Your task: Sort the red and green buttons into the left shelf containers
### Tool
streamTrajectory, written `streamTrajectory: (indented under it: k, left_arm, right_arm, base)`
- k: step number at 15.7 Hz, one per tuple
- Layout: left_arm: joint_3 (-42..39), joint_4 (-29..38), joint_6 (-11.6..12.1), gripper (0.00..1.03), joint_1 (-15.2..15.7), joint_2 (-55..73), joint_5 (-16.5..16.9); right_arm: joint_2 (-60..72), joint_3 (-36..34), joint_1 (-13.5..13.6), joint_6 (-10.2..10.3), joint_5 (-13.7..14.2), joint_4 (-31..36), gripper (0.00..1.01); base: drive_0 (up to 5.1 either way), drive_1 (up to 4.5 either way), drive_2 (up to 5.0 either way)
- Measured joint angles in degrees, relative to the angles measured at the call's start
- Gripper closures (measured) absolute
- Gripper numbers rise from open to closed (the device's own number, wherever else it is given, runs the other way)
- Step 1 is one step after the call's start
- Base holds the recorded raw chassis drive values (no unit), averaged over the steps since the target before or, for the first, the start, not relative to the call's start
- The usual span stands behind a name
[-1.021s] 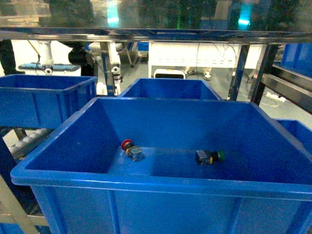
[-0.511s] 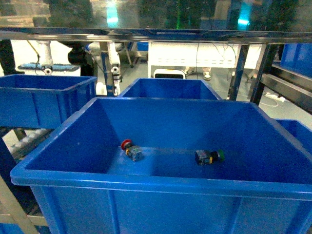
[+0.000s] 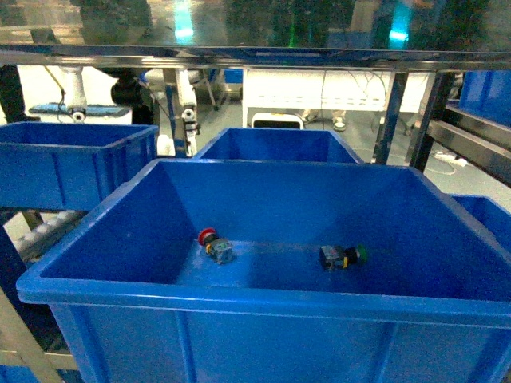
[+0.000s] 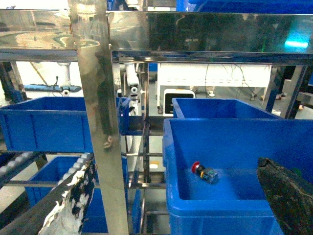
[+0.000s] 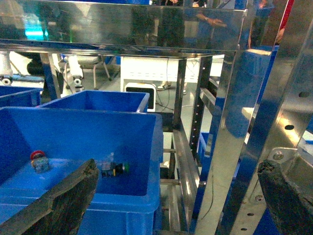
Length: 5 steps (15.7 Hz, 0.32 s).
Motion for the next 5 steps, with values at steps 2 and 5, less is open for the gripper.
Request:
streamTrajectory:
  k: [2, 5]
  left_arm:
    - [0.0, 0.0, 0.0, 0.05, 0.0, 0.0, 0.0]
    - [0.0, 0.0, 0.0, 0.05, 0.0, 0.0, 0.0]
  right_arm:
    - [0.0, 0.0, 0.0, 0.0, 0.0, 0.0, 0.03]
    - [0.0, 0.0, 0.0, 0.0, 0.0, 0.0, 0.03]
  base:
    - [0.0, 0.0, 0.0]
    - [0.0, 0.0, 0.0]
